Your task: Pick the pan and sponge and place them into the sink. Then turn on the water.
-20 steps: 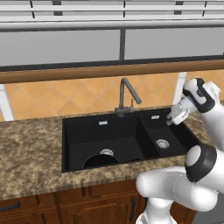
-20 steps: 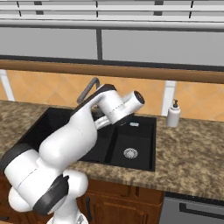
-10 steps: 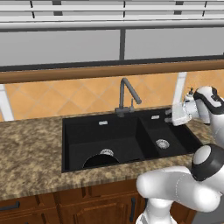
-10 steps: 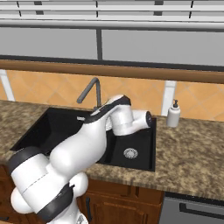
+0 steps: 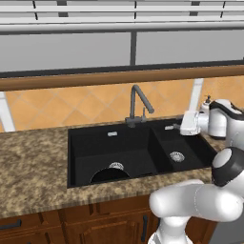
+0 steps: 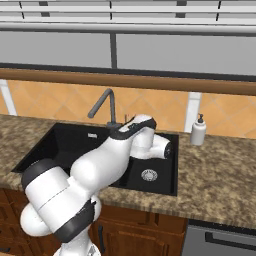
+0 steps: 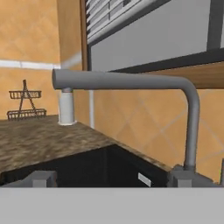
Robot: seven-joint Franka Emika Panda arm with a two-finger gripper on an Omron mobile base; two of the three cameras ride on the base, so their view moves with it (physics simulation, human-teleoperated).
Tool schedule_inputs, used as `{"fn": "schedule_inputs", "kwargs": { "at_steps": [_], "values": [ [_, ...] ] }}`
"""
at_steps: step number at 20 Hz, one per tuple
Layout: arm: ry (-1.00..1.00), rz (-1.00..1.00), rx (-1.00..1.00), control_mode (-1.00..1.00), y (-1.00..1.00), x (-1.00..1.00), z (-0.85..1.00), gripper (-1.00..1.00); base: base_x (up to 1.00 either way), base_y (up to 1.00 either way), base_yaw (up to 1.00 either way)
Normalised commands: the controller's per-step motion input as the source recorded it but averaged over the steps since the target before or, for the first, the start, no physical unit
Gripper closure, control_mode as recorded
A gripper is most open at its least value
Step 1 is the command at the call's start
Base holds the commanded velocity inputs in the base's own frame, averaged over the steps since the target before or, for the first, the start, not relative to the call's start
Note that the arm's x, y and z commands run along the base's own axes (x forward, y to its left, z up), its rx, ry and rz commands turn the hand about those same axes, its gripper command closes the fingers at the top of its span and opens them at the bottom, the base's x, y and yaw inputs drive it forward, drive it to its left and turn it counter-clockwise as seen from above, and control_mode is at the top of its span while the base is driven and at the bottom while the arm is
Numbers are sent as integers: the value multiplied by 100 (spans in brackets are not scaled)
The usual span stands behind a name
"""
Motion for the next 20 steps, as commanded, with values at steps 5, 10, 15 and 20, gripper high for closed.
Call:
{"fn": "schedule_inputs", "kwargs": {
  "at_steps": [5,10,15,20],
  "values": [
    [-1,-1,13,-100,-2,54,0,-100,0,0,0],
    [-4,0,17,-100,-4,19,-17,-100,0,0,0],
    [-4,-1,9,-100,-2,29,-4,-100,0,0,0],
    [0,-3,0,-100,0,42,-9,-100,0,0,0]
  ]
}}
